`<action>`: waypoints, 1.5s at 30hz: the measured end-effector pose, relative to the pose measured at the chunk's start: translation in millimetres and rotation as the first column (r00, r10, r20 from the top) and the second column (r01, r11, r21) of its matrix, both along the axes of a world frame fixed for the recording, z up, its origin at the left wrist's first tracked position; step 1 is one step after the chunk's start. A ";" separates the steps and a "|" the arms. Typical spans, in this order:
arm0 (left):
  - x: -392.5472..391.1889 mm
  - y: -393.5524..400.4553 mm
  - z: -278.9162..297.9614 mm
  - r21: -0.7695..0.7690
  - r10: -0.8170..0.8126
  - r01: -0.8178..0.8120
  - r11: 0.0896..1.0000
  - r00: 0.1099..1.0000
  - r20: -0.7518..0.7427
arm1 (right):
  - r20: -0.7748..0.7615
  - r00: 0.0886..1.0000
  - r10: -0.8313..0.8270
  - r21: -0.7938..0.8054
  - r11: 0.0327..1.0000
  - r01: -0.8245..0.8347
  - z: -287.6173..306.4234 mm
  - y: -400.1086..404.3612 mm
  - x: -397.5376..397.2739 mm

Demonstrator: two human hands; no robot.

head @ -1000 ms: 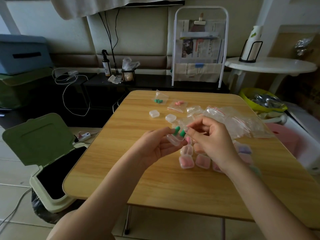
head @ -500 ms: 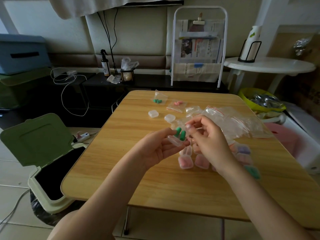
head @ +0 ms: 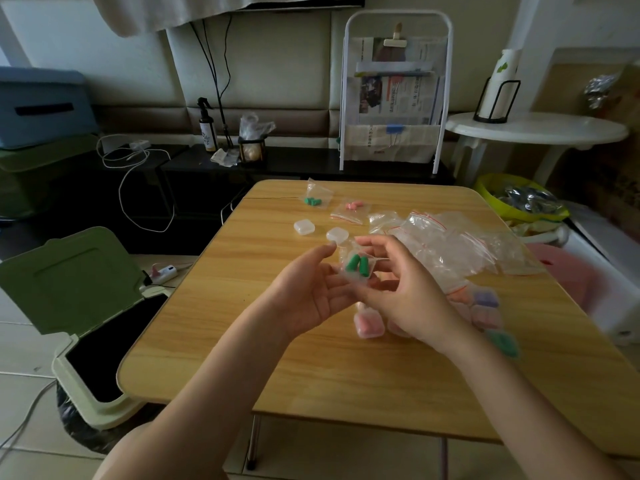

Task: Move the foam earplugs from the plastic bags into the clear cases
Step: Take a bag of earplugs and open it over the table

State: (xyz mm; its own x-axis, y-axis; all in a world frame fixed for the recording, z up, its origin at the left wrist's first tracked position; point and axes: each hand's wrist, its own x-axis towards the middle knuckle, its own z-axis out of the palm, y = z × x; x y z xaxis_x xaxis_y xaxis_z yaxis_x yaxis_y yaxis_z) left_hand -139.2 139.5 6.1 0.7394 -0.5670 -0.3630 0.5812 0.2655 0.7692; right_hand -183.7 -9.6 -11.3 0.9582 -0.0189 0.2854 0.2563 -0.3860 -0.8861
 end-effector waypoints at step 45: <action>32.7 -7.8 -37.8 0.650 -0.285 -0.602 0.464 0.594 0.753 | 0.107 0.974 -0.200 -0.126 0.969 0.212 -0.7 -21.9 14.4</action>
State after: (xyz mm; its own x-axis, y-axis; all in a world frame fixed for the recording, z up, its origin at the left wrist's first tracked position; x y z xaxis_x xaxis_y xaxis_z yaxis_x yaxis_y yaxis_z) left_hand -106.5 131.7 -31.7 0.9741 -0.1691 0.1502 -0.2258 -0.6879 0.6898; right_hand -169.3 -31.5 -12.0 0.9070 -0.1680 0.3862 0.2371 -0.5541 -0.7980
